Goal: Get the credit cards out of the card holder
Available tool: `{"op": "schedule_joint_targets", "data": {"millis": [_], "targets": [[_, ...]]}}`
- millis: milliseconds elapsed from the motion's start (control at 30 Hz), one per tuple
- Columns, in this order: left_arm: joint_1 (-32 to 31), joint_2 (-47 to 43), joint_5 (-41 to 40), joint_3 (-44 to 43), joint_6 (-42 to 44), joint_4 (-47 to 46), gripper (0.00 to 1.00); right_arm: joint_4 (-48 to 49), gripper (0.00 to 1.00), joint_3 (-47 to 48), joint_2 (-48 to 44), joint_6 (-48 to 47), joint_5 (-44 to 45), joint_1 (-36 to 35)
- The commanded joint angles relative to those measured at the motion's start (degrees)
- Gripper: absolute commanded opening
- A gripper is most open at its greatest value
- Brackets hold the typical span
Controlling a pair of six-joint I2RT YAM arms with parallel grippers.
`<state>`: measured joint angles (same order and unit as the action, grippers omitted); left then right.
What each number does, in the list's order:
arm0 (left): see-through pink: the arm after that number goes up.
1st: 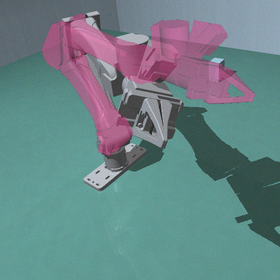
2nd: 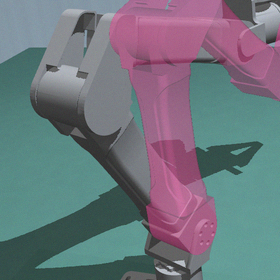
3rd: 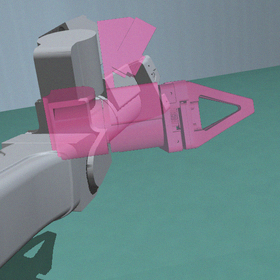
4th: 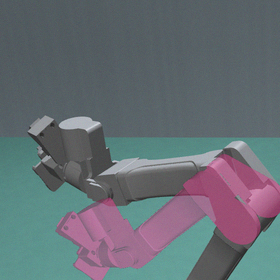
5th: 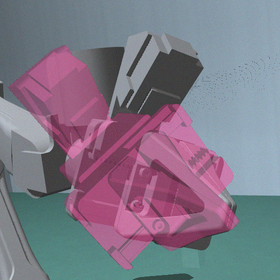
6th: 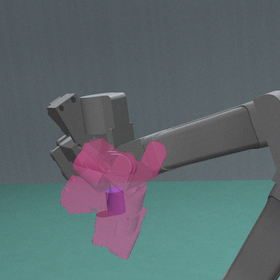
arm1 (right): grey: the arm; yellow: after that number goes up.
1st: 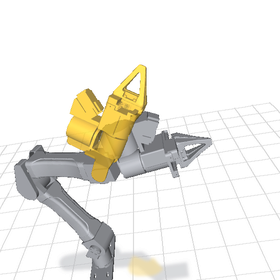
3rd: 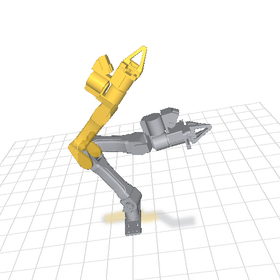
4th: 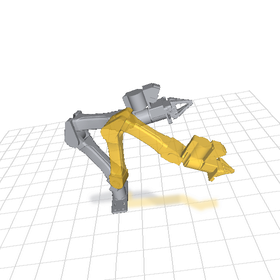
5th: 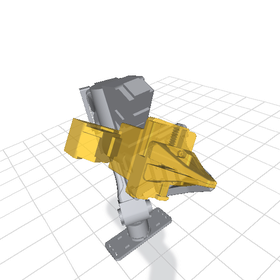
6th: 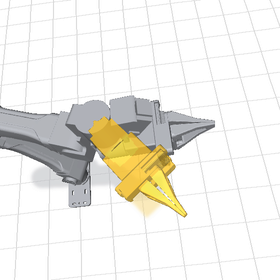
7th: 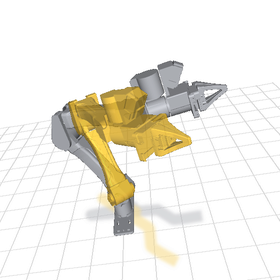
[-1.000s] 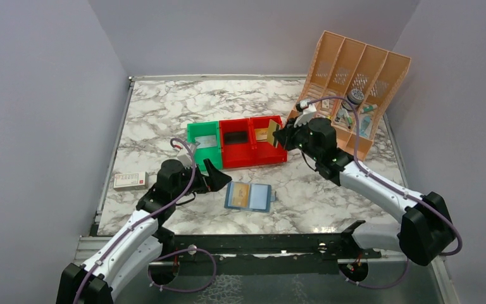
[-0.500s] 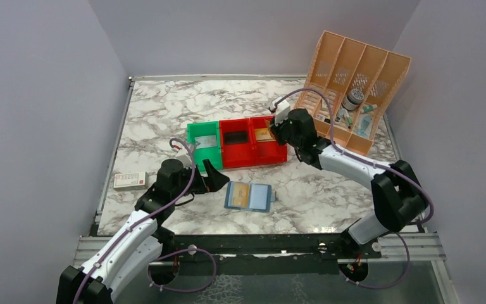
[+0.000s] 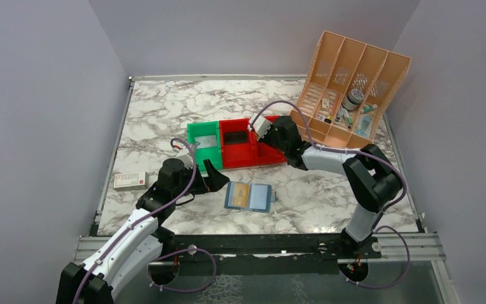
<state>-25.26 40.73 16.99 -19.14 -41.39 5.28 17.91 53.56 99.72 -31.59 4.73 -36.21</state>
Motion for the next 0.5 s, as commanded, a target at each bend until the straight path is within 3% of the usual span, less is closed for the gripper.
{"op": "schedule_joint_targets", "data": {"millis": [0, 467], "targets": [[0.0, -0.5, -1.5, -1.5, 1.1, 0.5, 0.99, 4.1, 0.01, 2.1, 3.0, -6.7, 4.8, -0.1], [-0.1, -1.1, -0.9, -1.6, 1.0, 0.3, 0.99, 3.7, 0.03, 4.7, 9.8, -15.3, 4.6, -0.1]]}}
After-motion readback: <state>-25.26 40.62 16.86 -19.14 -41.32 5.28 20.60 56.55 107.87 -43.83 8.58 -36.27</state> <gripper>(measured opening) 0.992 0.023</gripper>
